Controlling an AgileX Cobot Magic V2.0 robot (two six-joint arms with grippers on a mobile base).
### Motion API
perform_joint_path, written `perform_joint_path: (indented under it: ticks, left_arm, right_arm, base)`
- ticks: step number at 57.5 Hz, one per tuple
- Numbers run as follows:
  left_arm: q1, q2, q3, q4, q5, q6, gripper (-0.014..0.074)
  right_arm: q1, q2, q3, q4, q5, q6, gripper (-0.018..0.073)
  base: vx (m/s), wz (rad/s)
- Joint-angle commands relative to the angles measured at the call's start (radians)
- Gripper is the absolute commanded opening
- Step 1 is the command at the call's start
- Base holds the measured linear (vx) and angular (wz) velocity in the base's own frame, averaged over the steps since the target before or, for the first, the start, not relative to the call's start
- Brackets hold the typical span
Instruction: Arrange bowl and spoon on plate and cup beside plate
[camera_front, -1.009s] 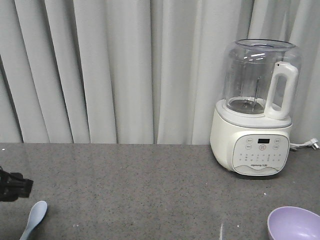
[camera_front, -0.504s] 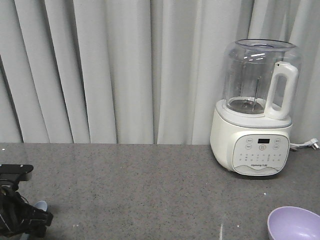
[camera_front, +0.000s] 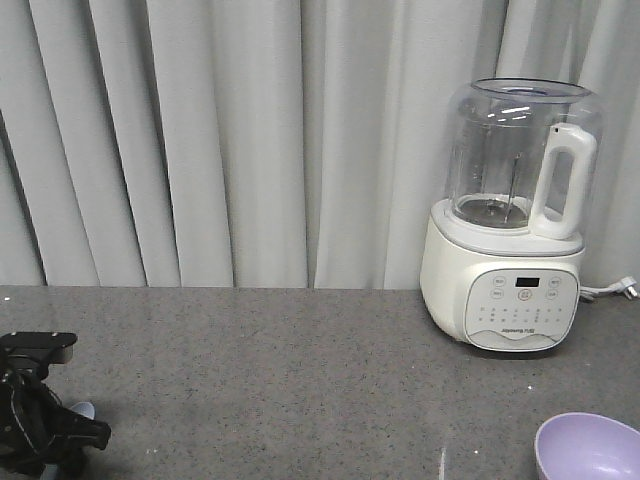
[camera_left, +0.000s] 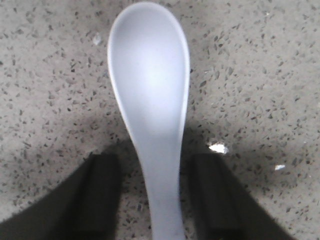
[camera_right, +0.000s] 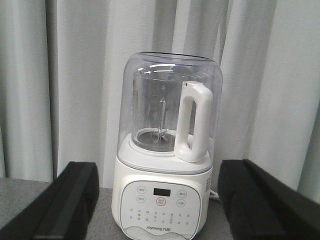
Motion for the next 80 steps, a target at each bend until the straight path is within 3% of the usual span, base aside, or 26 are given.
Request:
perform_joint_path:
  ticks: [1, 7, 9, 19, 27, 31, 44, 50, 59, 72, 80]
  left_arm:
    - [-0.001, -0.028, -0.022, -0.028, 0.031, -0.004, 0.0233]
    - [-0.001, -0.018, -0.022, -0.028, 0.051, -0.001, 0.0024]
    - [-0.001, -0.018, -0.022, -0.028, 0.052, 0.001, -0.0010]
    - [-0.001, -0.049, -0.022, -0.030, 0.021, 0.033, -0.0008]
    - [-0.001, -0.155, -0.022, -0.064, -0.044, 0.034, -0.0008]
    - [-0.001, -0.216, -0.022, -0.078, -0.080, 0.034, -0.0008]
    - [-0.001, -0.408, -0.022, -0.081, -0.147, 0.034, -0.0006]
    - [-0.001, -0.469, -0.021, -0.081, -0.148, 0.034, -0.0006]
    - [-0.001, -0.522, -0.021, -0.081, -0.138, 0.034, -0.0006]
    - [-0.001, -0.539, -0.021, -0.081, -0.119, 0.034, -0.0006]
    - [-0.001, -0.539, -0.021, -0.088, -0.118, 0.034, -0.0006]
  right_arm:
    - [-0.003, -0.002, -0.036, -0.008, -0.075, -0.007, 0.0543]
    - [-0.003, -0.002, -0.036, -0.008, -0.075, -0.007, 0.0543]
    - [-0.003, -0.002, -0.036, -0.008, -0.073, -0.007, 0.0543]
    - [-0.003, -0.002, -0.036, -0.008, -0.055, -0.007, 0.0543]
    - [-0.003, -0.002, -0.061, -0.008, 0.060, -0.007, 0.0543]
    - [-0.003, -0.002, -0.098, -0.008, 0.159, 0.001, 0.0543]
    - [-0.003, 0.146, -0.274, -0.036, 0.663, 0.106, 0.0526]
    - [-0.004, 0.234, -0.319, -0.053, 0.772, 0.106, 0.0524]
    - [-0.023, 0.335, -0.330, -0.061, 0.792, 0.114, 0.0524]
    - [-0.212, 0.450, -0.330, -0.032, 0.787, 0.090, 0.0524]
    - [-0.236, 0.518, -0.330, 0.030, 0.748, 0.037, 0.0524]
  base:
    - [0.00, 0.00]
    - [0.00, 0.00]
    - [0.00, 0.00]
    - [0.00, 0.00]
    - [0.00, 0.00]
    - [0.00, 0.00]
    - [0.00, 0.00]
    - [0.00, 0.00]
    - [0.00, 0.00]
    - [0.00, 0.00]
    - [0.00, 0.00]
